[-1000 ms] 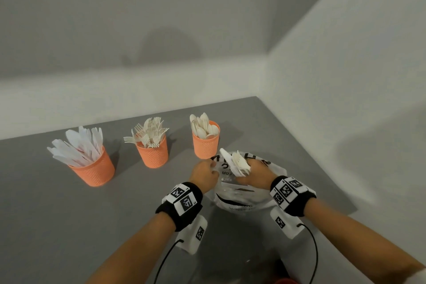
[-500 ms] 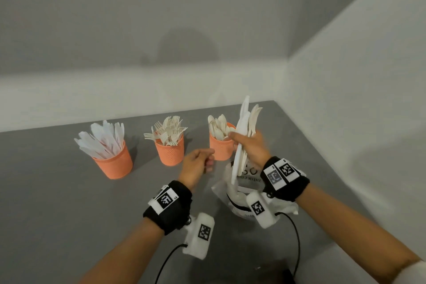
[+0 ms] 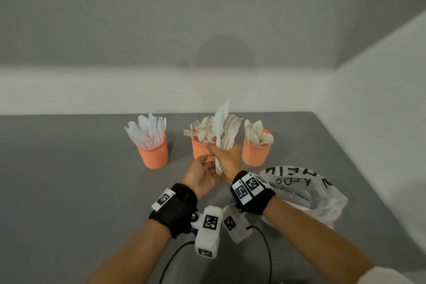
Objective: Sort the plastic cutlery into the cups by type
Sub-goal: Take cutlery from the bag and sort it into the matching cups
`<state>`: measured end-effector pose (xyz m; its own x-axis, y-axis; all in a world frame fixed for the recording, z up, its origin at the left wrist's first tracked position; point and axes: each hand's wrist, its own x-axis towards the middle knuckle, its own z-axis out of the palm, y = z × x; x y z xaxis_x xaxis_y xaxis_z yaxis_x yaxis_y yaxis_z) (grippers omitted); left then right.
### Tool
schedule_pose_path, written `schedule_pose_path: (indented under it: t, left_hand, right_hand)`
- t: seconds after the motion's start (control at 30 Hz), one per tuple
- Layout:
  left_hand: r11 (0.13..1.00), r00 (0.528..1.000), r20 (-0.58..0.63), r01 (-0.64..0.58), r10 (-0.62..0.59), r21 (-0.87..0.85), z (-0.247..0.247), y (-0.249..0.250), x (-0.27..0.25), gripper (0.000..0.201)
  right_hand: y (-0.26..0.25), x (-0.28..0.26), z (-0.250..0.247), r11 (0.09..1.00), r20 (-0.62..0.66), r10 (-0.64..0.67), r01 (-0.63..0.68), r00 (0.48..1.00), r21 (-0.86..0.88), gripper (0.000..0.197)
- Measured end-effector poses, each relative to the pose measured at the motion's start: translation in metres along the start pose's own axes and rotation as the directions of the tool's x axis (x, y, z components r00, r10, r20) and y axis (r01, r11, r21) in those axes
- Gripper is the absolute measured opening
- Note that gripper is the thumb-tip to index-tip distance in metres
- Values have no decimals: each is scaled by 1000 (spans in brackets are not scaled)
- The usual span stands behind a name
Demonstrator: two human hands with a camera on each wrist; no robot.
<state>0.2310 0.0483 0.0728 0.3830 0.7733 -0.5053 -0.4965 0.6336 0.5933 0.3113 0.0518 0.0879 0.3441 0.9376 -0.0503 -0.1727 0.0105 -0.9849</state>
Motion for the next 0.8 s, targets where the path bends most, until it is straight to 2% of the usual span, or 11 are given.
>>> schedule_pose_path:
  t: [0.1, 0.17, 0.27, 0.37, 0.43, 0.5, 0.57, 0.63, 0.7, 0.8]
  left_hand:
    - [998, 999, 41, -21, 18, 67, -7, 1, -8, 39]
    - [985, 998, 61, -34, 24, 171, -11, 4, -13, 36]
    - [926, 989, 88, -143, 119, 349, -16, 10, -14, 26]
    - [831, 973, 108, -231, 205, 505, -15, 18, -13, 41]
    - [788, 957, 69, -271, 281, 553, -14, 24, -12, 42]
    - [785, 939, 3, -290, 345, 548, -17, 29, -9, 39]
    - [767, 917, -45, -304, 396, 565, -21, 32, -8, 27]
    - [714, 897, -50, -315, 439, 625, -22, 31, -7, 16]
    - [668, 871, -64, -325, 487, 670, -21, 29, -9, 14]
    - [626, 848, -43, -355, 528, 694, -18, 27, -7, 23]
  right_hand:
    - [8, 0, 7, 999, -17, 11, -12, 1000, -38, 19]
    - [10, 1, 8, 998, -7, 21, -22, 1000, -54, 10]
    - [16, 1, 9, 993, 36, 35, -31, 999, -112, 16]
    - [29, -3, 18, 970, 63, 34, -18, 997, -242, 9]
    - [31, -11, 23, 953, 111, 51, -15, 993, -301, 27]
    - [32, -19, 22, 940, 246, 98, -9, 964, -341, 29]
    - [29, -25, 18, 918, 382, 201, -37, 902, -395, 30]
    - [26, -28, 15, 909, 458, 266, -63, 848, -411, 18]
    - [25, -28, 15, 920, 457, 262, -76, 850, -385, 13]
    - [27, -30, 18, 934, 395, 279, -152, 875, -323, 16]
